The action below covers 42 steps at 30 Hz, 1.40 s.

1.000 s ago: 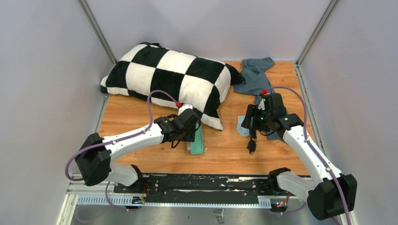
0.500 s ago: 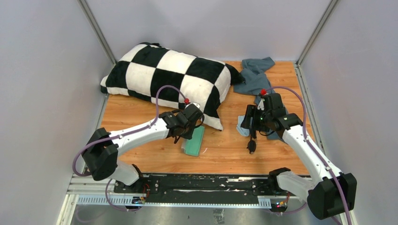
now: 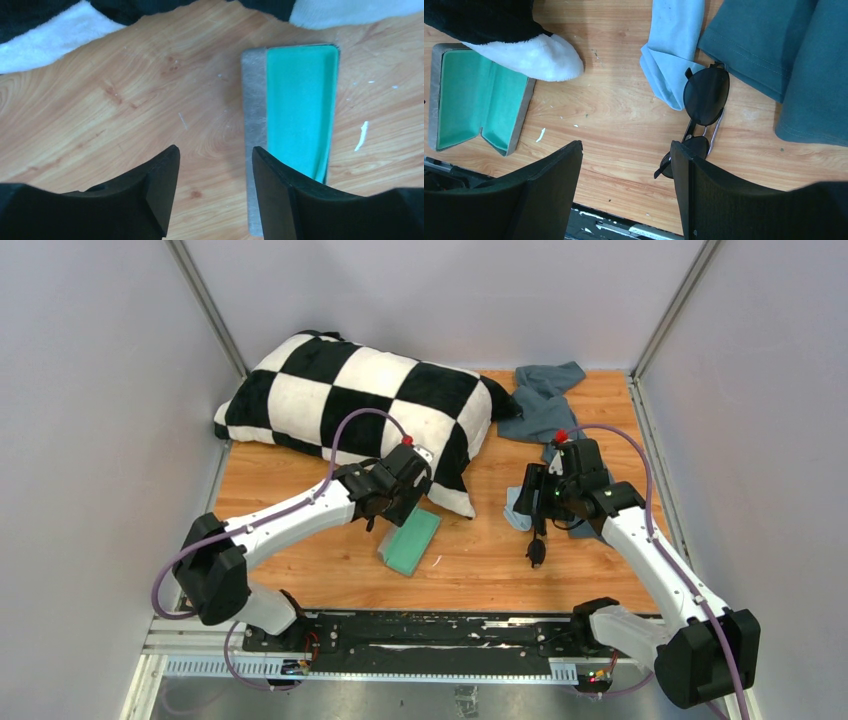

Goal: Organize the sunglasses
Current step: Adjust the sunglasses case at the center of the board.

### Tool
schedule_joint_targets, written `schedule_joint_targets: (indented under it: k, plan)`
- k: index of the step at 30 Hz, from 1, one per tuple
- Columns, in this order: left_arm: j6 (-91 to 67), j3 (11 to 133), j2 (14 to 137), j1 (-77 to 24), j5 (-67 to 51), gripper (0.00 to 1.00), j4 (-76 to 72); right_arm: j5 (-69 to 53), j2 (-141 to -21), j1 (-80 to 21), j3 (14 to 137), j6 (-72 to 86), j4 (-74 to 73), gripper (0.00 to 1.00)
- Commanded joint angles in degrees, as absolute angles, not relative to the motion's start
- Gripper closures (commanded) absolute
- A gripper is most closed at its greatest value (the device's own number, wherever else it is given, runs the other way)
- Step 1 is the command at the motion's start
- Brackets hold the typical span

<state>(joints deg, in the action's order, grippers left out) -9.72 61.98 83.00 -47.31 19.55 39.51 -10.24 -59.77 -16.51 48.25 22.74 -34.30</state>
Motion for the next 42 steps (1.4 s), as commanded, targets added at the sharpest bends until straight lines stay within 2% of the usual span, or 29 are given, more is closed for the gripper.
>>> schedule_joint_targets:
  k: [1, 6, 8, 10, 16, 21, 27, 30, 36, 42]
  plan:
    - [-11.6, 64.9, 80.6, -47.1, 15.8, 0.35, 39.8, -8.7, -59.3, -17.4, 47.8, 22.0, -35.2, 0.3]
    - [-18.5, 63.8, 75.8, -47.2, 8.5, 0.26, 39.0, -8.4, -59.5, -17.4, 47.4, 22.2, -35.2, 0.3]
    - [-20.7, 62.3, 74.4, -47.2, 7.4, 0.11, 38.6, -8.3, -59.5, -17.4, 47.4, 22.1, -35.2, 0.29]
    - [-22.0, 59.9, 73.4, -47.4, 8.5, 0.02, 38.0, -8.5, -59.8, -17.4, 47.4, 22.1, -34.9, 0.29]
    - [-20.7, 53.1, 73.3, -47.4, 8.8, 0.01, 32.2, -9.9, -60.6, -17.4, 47.7, 22.5, -34.2, 0.3]
    - [-19.2, 53.4, 78.3, -47.4, 6.9, 0.12, 31.2, -9.8, -59.8, -17.4, 47.4, 22.6, -34.3, 0.3]
    - [-17.7, 54.9, 81.1, -47.4, 8.7, 0.39, 32.0, -9.9, -59.0, -17.4, 46.9, 22.6, -34.4, 0.3]
    - [-16.5, 55.9, 82.2, -47.3, 9.9, 0.47, 33.2, -10.0, -59.0, -17.4, 46.9, 22.6, -34.4, 0.3]
    - [-12.6, 58.2, 83.2, -47.2, 13.7, 0.76, 35.6, -10.1, -59.0, -17.4, 46.9, 22.6, -34.4, 0.3]
    - [-4.7, 61.7, 84.6, -47.2, 19.0, 0.83, 38.7, -10.2, -59.6, -17.4, 47.3, 22.6, -34.4, 0.3]
